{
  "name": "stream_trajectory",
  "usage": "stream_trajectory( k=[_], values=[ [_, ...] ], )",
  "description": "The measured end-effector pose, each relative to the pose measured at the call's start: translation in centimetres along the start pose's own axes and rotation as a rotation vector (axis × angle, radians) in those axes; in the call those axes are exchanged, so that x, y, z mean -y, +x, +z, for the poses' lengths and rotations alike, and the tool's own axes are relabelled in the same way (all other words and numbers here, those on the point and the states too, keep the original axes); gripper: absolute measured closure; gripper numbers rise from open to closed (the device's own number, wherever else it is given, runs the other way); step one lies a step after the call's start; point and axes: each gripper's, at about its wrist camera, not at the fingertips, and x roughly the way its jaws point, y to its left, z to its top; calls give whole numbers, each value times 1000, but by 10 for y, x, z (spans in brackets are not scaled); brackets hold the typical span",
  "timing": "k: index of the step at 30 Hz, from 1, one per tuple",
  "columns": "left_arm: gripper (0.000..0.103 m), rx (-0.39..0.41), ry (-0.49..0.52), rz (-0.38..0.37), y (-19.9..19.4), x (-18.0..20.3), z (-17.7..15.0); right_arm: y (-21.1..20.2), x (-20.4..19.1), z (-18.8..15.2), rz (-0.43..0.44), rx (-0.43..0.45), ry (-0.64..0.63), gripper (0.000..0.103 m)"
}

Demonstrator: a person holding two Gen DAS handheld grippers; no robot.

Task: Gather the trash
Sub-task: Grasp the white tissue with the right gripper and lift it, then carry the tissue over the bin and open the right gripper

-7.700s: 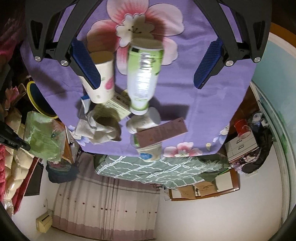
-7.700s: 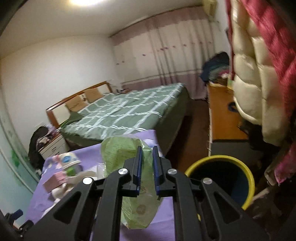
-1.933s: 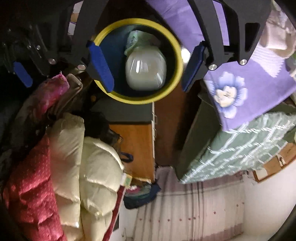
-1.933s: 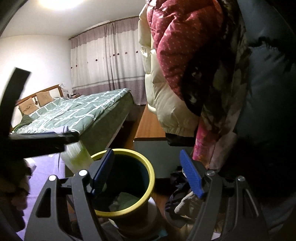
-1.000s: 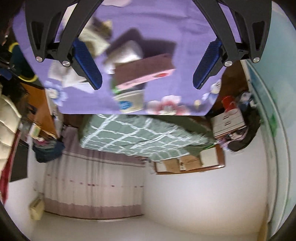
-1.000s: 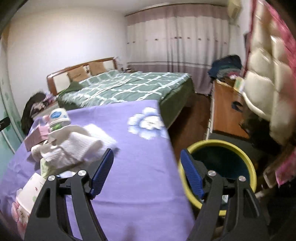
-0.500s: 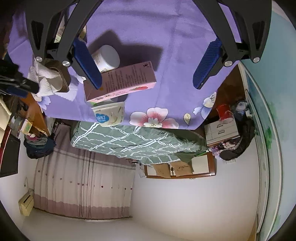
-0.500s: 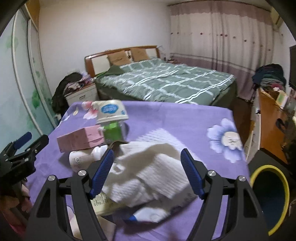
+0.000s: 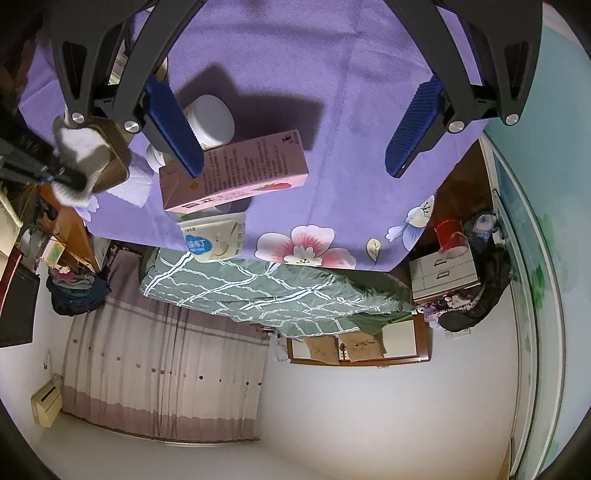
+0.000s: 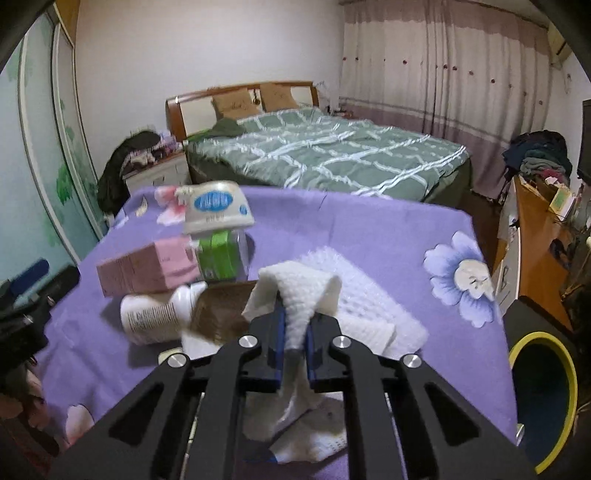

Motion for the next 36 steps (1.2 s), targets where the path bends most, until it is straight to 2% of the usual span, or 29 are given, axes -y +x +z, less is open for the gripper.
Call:
stream_trajectory(
  k=[5,11,17,19,21,24,25,26,27,30,33,36],
  values=[
    [6,-5,1,-5,0,2,-1,-23,8,10,13,48,20,95],
    [6,-9,19,-8,-1,7,-2,-20,7,15,63,1,20,93],
    [6,-14,16,-11,-2,9,-2,-1,2,3,45,-47,3,92],
    [6,-13,16,-14,-2,10,-2,-1,4,1,41,-49,8,83],
    [6,-12,19,-15,-3,12,-2,-4,5,1,26,-33,7,68],
    [6,-15,25,-17,-1,13,-2,-10,5,2,19,-8,3,65],
    [6,-15,26,-16,-3,12,-2,-10,4,3,19,-7,0,65],
    [6,-15,27,-17,-3,13,-2,-9,3,3,18,-13,-8,77],
    [6,-14,28,-17,-3,13,-2,-7,3,3,27,-25,-10,92],
    [6,-13,28,-16,-2,13,-2,-5,6,2,47,-36,12,97],
    [6,-14,26,-16,-2,13,-2,-13,11,4,50,-3,35,101],
    [6,-13,29,-16,-2,13,-2,-27,17,10,53,42,56,101]
  ],
)
